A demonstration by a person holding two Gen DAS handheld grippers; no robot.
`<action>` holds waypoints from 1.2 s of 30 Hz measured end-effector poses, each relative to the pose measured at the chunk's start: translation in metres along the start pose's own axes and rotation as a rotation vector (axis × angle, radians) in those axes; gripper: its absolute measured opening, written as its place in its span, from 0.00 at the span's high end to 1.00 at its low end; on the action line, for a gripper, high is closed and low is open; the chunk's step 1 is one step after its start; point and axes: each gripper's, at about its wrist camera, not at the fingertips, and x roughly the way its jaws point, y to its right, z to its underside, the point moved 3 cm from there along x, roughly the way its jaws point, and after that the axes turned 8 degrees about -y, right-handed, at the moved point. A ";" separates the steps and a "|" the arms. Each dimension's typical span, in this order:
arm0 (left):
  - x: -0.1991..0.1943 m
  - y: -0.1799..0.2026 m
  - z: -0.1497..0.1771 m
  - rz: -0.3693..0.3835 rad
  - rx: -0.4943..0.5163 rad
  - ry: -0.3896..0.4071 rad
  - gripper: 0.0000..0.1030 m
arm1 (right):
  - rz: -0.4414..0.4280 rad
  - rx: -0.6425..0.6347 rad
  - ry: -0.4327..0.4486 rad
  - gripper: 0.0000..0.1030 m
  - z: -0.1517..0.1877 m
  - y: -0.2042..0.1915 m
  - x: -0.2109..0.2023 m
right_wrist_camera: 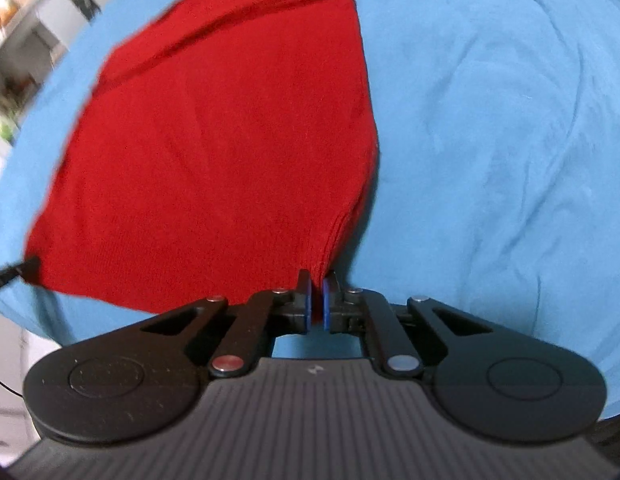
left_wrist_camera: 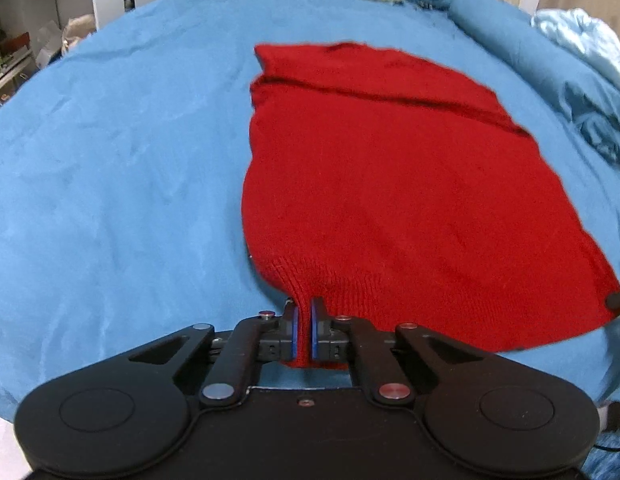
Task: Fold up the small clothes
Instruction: 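Grasp the sweater hem with both tools and lift it toward the collar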
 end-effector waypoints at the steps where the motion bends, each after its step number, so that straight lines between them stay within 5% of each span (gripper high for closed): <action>1: -0.006 0.002 -0.003 0.007 -0.008 0.011 0.95 | -0.023 0.017 0.015 0.80 -0.001 0.001 -0.005; 10: -0.082 0.008 -0.066 0.079 -0.059 0.214 0.95 | -0.183 0.101 0.188 0.81 -0.029 0.002 -0.066; 18: -0.103 0.011 -0.175 0.087 -0.086 0.410 0.96 | -0.250 0.062 0.354 0.81 -0.144 -0.011 -0.118; 27: -0.004 -0.007 -0.310 0.007 -0.189 0.448 0.96 | -0.243 0.072 0.415 0.81 -0.326 -0.014 -0.075; 32: 0.085 -0.021 -0.352 -0.054 -0.219 0.397 0.96 | -0.191 0.083 0.381 0.81 -0.401 -0.007 0.020; 36: 0.145 -0.031 -0.362 -0.061 -0.253 0.353 0.96 | -0.166 0.097 0.346 0.81 -0.425 0.009 0.090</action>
